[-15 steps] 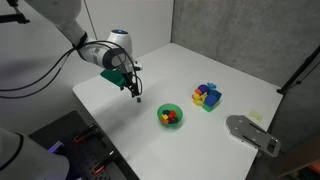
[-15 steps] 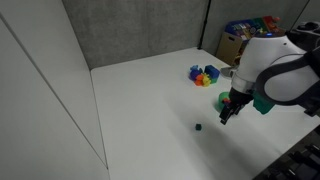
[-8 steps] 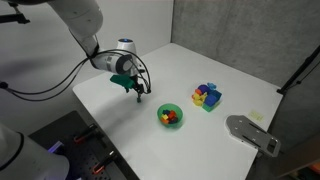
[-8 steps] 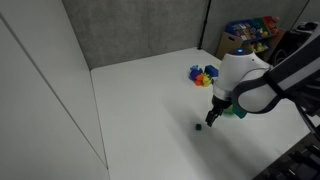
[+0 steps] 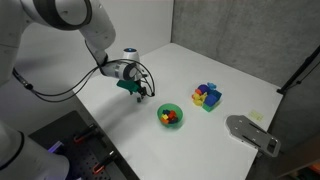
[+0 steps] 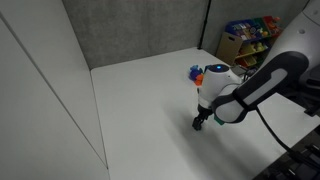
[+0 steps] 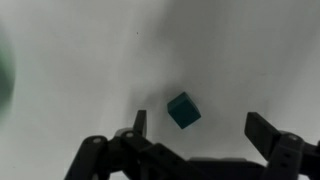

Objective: Put the green block into the bowl

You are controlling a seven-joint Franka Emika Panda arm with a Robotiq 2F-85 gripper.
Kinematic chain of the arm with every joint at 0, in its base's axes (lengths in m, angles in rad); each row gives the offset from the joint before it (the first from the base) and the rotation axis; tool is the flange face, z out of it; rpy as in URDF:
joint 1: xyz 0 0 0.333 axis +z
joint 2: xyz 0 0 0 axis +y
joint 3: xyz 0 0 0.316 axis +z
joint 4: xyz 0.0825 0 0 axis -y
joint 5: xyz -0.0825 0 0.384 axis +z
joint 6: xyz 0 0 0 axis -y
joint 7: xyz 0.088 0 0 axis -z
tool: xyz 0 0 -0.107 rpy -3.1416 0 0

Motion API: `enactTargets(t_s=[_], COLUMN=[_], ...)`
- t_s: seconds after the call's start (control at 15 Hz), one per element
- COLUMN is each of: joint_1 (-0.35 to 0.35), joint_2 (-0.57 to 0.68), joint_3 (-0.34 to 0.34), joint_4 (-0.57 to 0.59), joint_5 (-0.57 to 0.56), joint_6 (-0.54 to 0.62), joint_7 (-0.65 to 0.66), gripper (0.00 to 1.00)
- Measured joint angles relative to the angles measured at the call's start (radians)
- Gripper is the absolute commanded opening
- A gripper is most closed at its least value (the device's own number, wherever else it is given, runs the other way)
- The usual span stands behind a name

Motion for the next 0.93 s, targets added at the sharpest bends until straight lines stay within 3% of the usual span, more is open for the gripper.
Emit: enactTargets(t_s=[0.27, 0.4, 0.93], joint_1=[0.003, 0.003, 0.001], joint_2=[0.086, 0.113, 0.128], joint_3=[0.000, 0.000, 0.000], joint_4=[0.085, 0.114, 0.173], joint_5=[0.000, 0.001, 0.006], joint_6=[-0.001, -0.006, -0.109], joint_7=[0.000, 0.000, 0.000], gripper=[0.98, 0.75, 0.11])
